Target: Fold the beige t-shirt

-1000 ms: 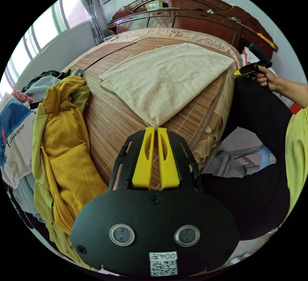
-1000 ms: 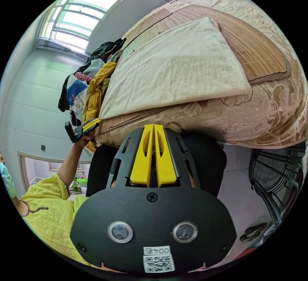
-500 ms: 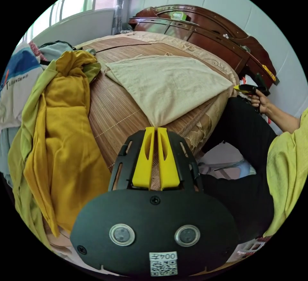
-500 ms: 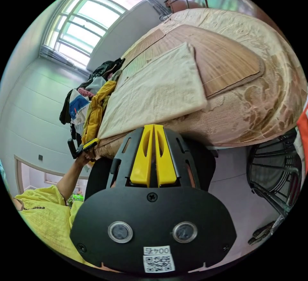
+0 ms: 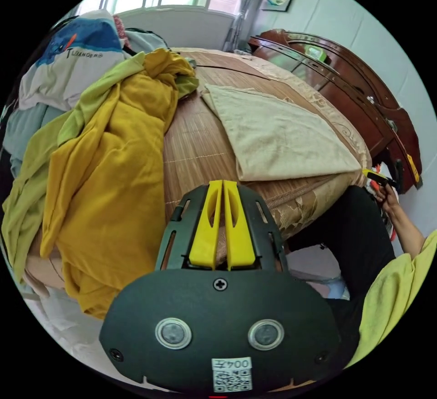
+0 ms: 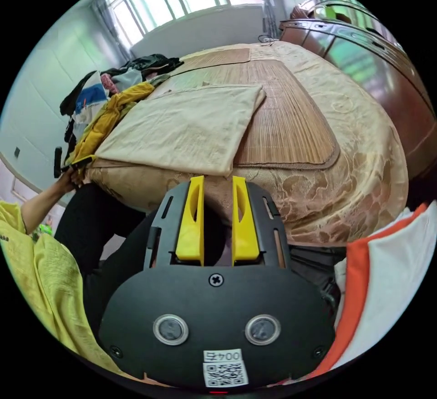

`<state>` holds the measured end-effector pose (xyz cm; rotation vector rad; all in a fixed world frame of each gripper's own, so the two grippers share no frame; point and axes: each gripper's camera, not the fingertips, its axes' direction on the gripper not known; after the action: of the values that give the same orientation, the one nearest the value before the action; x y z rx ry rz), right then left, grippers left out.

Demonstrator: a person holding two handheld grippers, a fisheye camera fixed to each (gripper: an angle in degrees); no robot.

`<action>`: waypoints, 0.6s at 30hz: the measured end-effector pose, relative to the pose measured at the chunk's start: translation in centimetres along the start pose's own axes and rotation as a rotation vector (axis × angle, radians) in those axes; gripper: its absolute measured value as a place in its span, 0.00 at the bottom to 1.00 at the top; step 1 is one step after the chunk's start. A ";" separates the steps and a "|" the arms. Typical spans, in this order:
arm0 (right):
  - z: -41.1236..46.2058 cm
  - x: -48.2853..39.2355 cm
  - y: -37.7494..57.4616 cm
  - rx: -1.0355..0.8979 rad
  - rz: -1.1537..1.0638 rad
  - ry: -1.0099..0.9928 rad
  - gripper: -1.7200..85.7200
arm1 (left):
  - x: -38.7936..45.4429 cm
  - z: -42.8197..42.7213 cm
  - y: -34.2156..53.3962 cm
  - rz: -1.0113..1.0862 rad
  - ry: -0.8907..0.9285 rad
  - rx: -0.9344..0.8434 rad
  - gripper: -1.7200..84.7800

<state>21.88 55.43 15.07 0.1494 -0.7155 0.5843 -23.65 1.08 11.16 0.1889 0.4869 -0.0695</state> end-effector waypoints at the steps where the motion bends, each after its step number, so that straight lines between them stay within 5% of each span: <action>1: 0.8 -0.8 0.0 -0.025 -0.049 0.051 0.13 | -0.1 -0.2 0.1 -0.011 -0.010 0.003 0.03; 18: 9.8 -9.3 2.5 -0.135 -0.446 0.258 0.08 | 2.4 -1.2 0.5 0.015 -0.133 -0.009 0.02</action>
<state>9.30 50.10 16.13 0.1010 -0.4479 0.1232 -21.99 1.75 9.03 0.1782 0.3535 -0.0653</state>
